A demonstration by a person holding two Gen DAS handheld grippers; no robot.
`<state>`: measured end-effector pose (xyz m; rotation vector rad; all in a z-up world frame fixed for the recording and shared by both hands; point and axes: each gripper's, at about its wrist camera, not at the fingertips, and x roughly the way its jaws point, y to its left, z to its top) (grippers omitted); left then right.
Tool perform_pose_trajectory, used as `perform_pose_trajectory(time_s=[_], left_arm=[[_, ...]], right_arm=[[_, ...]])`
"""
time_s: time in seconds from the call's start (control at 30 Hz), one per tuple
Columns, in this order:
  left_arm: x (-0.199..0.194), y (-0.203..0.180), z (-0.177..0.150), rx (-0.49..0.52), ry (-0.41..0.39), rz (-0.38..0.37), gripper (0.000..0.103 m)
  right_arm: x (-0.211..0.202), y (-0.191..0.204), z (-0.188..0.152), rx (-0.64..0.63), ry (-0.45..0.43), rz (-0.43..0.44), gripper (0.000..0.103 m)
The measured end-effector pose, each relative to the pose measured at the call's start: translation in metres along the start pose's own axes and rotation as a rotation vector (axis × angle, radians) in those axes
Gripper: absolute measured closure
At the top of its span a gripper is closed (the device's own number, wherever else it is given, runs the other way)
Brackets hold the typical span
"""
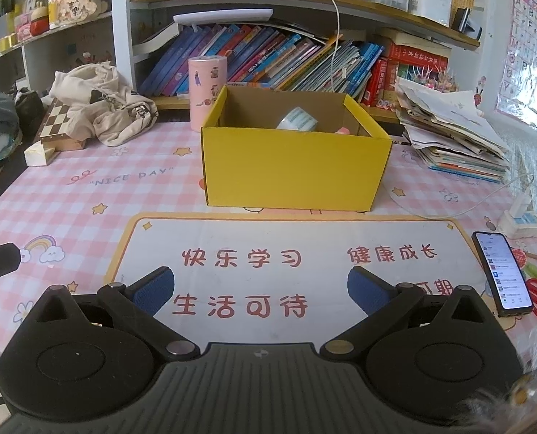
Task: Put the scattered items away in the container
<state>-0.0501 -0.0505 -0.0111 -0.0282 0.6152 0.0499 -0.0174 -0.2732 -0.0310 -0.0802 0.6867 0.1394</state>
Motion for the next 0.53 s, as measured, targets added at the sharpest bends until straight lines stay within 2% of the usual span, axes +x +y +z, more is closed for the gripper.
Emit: perform_pose_trajectory(time_s=[0.53], left_arm=[[0.010,0.007,0.005,-0.064,-0.014,0.019,0.000]], right_arm=[[0.015,0.004,0.011,-0.041,0.021,0.010,0.000]])
